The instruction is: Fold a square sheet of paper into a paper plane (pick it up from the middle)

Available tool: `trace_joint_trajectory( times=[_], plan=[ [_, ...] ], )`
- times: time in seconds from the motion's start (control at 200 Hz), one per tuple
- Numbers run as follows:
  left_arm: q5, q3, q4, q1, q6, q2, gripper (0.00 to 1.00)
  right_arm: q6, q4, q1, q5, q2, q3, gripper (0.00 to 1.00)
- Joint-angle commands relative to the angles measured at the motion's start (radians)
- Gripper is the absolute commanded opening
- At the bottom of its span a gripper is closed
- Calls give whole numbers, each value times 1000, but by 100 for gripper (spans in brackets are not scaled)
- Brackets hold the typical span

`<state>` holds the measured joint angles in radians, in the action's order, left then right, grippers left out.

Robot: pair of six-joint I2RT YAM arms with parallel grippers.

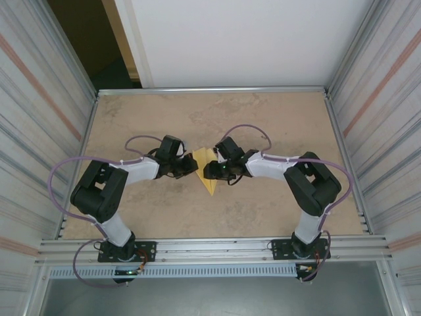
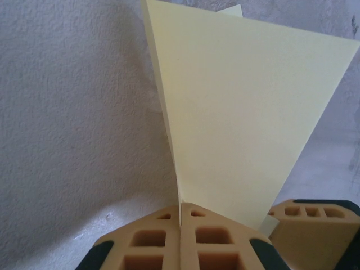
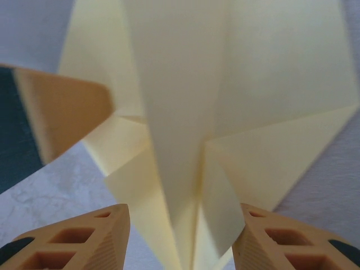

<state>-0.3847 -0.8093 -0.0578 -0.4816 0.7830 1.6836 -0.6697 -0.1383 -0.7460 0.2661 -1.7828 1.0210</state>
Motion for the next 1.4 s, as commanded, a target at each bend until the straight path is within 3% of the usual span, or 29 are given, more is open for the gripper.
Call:
trace_joint_trajectory(
  times=[0.0,0.566,1.027,1.398],
  plan=[
    [-17,-4,-8,6,-13,15,5,47,5,-22,20,-16,39,49],
    [-47,-11,-27,8,-6,20,5,83,-79,-45,-54,-96,111,50],
    [-42,-9,-20,10,-7,22,5,50,-106,-41,-137,-92,110,28],
    [-47,-10,-22,11,-1,19,9,36,-117,-48,-128,-128,133,28]
  ],
)
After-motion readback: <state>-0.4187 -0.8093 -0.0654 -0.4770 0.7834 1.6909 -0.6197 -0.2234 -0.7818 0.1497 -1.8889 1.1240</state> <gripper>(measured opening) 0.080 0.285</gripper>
